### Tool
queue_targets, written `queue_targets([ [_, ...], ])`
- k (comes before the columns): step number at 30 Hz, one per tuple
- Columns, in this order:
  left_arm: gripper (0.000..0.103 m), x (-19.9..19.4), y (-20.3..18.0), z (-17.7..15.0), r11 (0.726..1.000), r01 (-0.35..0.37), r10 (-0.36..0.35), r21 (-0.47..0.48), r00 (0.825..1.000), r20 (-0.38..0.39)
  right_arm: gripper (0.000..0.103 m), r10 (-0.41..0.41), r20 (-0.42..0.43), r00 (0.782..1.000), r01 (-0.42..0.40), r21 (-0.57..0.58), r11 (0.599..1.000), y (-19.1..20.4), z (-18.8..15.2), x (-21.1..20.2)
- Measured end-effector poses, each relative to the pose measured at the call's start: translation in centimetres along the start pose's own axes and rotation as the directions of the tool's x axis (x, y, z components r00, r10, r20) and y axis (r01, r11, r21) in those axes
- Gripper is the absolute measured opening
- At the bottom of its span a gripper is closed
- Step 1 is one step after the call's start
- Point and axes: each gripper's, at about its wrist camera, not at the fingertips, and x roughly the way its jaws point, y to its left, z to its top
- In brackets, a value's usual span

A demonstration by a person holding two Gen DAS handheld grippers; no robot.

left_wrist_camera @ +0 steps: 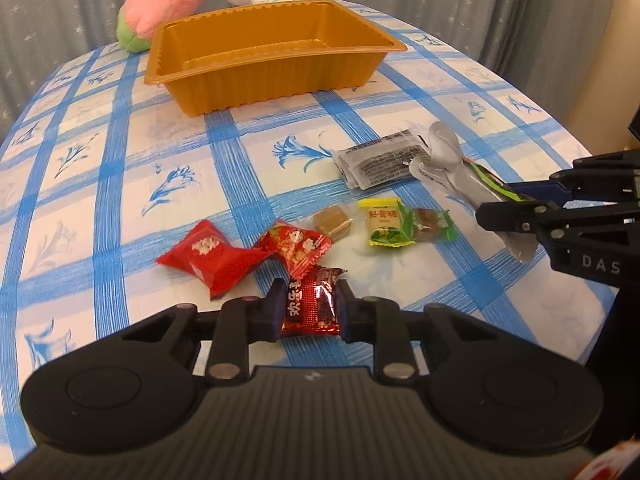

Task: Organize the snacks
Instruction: 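Grasp the green-and-white snack pouch with the right gripper while the left gripper grasps a dark red candy, then carry both snacks over the orange tray and release them inside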

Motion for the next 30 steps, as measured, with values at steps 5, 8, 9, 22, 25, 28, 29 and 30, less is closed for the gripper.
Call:
queue_targets([
  [5, 0.023, -1.3, -0.8, -0.7, 0.996, -0.013, 0.014, -0.084, 1.000, 0.007, 0.021, -0.013, 0.007, 1.000, 0.012, 0.016, 1.000, 0.2, 0.3, -0.6],
  [8, 0.023, -2.4, -1.2, -1.0, 0.990, -0.030, 0.034, -0.139, 0.999, 0.022, 0.021, -0.017, 0.014, 1.000, 0.017, 0.027, 1.000, 0.3, 0.5, -1.1],
  [9, 0.023, -2.7, -1.3, -1.0, 0.986, -0.035, 0.040, -0.162, 0.999, 0.026, 0.021, -0.019, 0.017, 1.000, 0.019, 0.030, 0.999, 0.3, 0.6, -1.4],
  [22, 0.023, -6.0, -2.6, 0.3, 0.974, -0.065, 0.084, -0.216, 0.993, 0.080, 0.021, -0.041, 0.057, 0.998, 0.038, 0.055, 0.998, 0.5, 1.4, -4.2],
  [25, 0.023, -6.4, -2.7, 0.5, 0.973, -0.064, 0.086, -0.222, 0.992, 0.088, 0.021, -0.047, 0.064, 0.997, 0.043, 0.060, 0.997, 0.4, 1.6, -4.7],
  [28, 0.023, -6.8, -2.8, 0.8, 0.972, -0.065, 0.088, -0.224, 0.992, 0.094, 0.021, -0.053, 0.067, 0.996, 0.048, 0.063, 0.997, 0.3, 1.7, -5.1],
  [29, 0.023, -6.8, -2.8, 0.8, 0.972, -0.065, 0.089, -0.227, 0.991, 0.095, 0.021, -0.053, 0.068, 0.996, 0.049, 0.065, 0.997, 0.2, 1.7, -5.2],
  [30, 0.023, -6.9, -2.8, 0.9, 0.971, -0.065, 0.089, -0.228, 0.991, 0.096, 0.021, -0.055, 0.068, 0.996, 0.050, 0.065, 0.997, 0.2, 1.8, -5.2],
])
